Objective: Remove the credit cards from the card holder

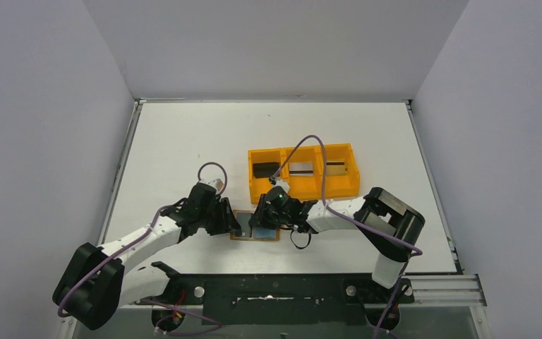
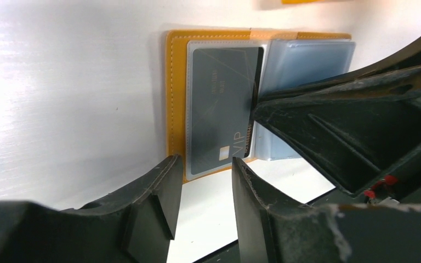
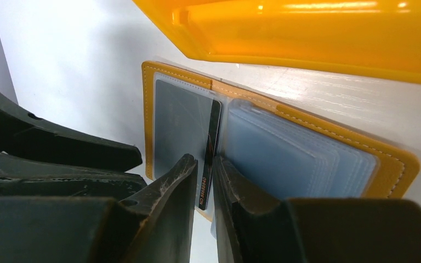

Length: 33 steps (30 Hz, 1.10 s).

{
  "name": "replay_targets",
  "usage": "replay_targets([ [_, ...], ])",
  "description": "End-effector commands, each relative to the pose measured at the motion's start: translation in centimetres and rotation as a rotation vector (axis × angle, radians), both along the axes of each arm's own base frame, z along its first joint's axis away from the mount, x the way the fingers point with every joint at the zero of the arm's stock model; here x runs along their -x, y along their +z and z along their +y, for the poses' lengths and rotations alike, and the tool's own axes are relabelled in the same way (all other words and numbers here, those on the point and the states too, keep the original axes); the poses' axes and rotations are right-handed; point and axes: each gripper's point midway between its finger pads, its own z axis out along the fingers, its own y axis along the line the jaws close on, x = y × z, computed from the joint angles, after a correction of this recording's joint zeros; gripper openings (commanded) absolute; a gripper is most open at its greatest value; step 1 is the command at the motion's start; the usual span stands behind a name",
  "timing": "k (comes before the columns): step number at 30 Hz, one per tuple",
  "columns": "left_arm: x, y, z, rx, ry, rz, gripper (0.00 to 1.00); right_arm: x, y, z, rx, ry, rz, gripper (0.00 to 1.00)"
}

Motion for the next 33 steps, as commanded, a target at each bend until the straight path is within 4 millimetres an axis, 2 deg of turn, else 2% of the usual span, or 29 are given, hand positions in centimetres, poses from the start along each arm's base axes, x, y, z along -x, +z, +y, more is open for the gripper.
replay_targets([
  [1, -3.1, 3.4, -1.0, 0.030, 0.006, -0.149, 0.38, -0.5, 0.8, -0.4, 0.017, -0.004, -0.044, 0.21],
  [5, -3.9, 3.7, -1.2, 0.021, -0.007, -0.173, 0.39, -0.8, 2.3, 0.0, 0.030, 0.007, -0.101, 0.22],
  [11, -3.5, 1.7, -1.2, -0.005, -0.020, -0.125, 0.39, -1.0, 3.8, 0.6, 0.023, 0.010, -0.149, 0.23],
  [18, -2.4, 0.6, -1.0, 0.011, -0.020, -0.097, 0.36, -0.7, 2.3, 0.7, 0.018, 0.015, -0.107, 0.24],
  [23, -1.5, -0.1, -1.0, 0.020, -0.036, -0.069, 0.30, -0.5, 0.3, 0.6, 0.034, 0.019, -0.041, 0.24],
  [27, -1.1, -0.7, -1.2, 0.021, -0.052, -0.039, 0.26, -0.2, -0.5, 0.1, 0.063, 0.004, -0.012, 0.21],
  [33, -1.0, -0.7, -1.6, 0.038, -0.067, -0.032, 0.18, -0.2, 0.2, 0.1, 0.037, 0.001, -0.022, 0.19],
])
